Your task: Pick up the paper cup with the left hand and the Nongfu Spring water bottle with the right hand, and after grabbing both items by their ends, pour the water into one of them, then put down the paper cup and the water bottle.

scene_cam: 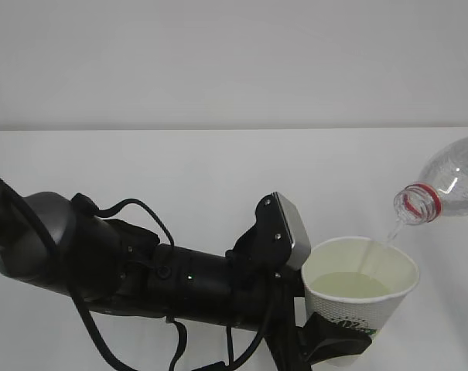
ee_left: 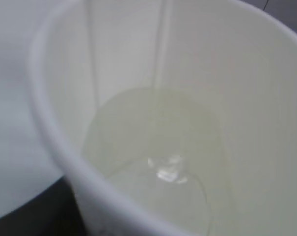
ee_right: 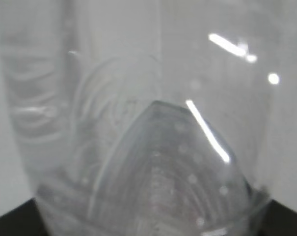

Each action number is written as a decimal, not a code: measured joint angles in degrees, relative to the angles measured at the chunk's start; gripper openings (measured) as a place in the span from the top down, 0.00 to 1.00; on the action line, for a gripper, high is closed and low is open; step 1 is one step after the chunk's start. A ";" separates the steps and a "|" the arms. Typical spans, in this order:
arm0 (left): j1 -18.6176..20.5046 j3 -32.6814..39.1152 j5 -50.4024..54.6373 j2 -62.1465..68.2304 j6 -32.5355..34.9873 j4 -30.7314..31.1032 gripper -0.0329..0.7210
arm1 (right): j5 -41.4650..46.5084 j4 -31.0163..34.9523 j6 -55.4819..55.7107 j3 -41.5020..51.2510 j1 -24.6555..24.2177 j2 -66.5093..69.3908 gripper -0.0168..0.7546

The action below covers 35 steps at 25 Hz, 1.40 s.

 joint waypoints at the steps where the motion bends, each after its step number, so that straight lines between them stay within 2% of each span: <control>1: 0.00 0.00 0.00 0.00 0.00 0.00 0.30 | 0.00 0.00 0.00 0.00 0.00 0.00 0.37; 35: 0.00 0.00 0.02 0.00 0.00 0.09 0.30 | -0.31 1.01 -1.33 0.00 0.00 0.00 0.37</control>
